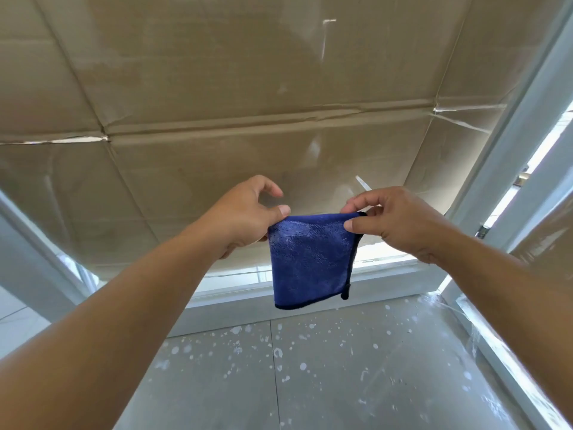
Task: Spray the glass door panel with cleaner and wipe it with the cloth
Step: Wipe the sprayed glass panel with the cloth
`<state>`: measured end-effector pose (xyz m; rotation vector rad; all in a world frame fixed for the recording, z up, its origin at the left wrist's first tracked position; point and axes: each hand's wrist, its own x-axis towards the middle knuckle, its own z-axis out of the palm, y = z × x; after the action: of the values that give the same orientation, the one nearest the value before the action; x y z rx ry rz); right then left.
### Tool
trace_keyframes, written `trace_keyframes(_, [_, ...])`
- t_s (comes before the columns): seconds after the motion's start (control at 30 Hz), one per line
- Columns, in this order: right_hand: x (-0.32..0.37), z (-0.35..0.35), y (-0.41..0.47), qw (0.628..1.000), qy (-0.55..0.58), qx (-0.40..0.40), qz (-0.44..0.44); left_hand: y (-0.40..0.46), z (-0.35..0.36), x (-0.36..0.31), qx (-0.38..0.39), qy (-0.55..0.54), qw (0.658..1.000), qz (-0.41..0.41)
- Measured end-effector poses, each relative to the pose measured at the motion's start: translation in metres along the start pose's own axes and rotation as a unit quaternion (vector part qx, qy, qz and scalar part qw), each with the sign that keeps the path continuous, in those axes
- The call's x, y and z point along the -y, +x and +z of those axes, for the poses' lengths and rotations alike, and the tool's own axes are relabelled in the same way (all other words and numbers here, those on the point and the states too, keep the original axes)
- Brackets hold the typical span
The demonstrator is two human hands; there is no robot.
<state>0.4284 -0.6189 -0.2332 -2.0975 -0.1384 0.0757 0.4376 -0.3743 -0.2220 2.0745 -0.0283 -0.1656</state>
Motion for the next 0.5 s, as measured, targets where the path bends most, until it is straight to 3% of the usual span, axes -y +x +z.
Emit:
trace_keyframes(0.17, [0.001, -0.009, 0.001, 0.998, -0.011, 0.043, -0.033, -0.005, -0.006, -0.011, -0.003, 0.017, 0.998, 0.058])
trace_keyframes(0.3, [0.002, -0.01, 0.001, 0.993, -0.09, 0.068, -0.04, -0.007, -0.008, -0.015, -0.024, 0.198, 0.974, 0.103])
trace_keyframes(0.4, [0.003, -0.008, 0.004, 0.979, -0.191, -0.003, -0.072, -0.009, -0.002, -0.017, -0.07, 0.238, 0.959, 0.137])
trace_keyframes(0.5, [0.002, -0.006, 0.006, 0.967, -0.201, -0.111, -0.114, -0.008, -0.002, -0.018, -0.091, 0.207, 0.962, 0.15])
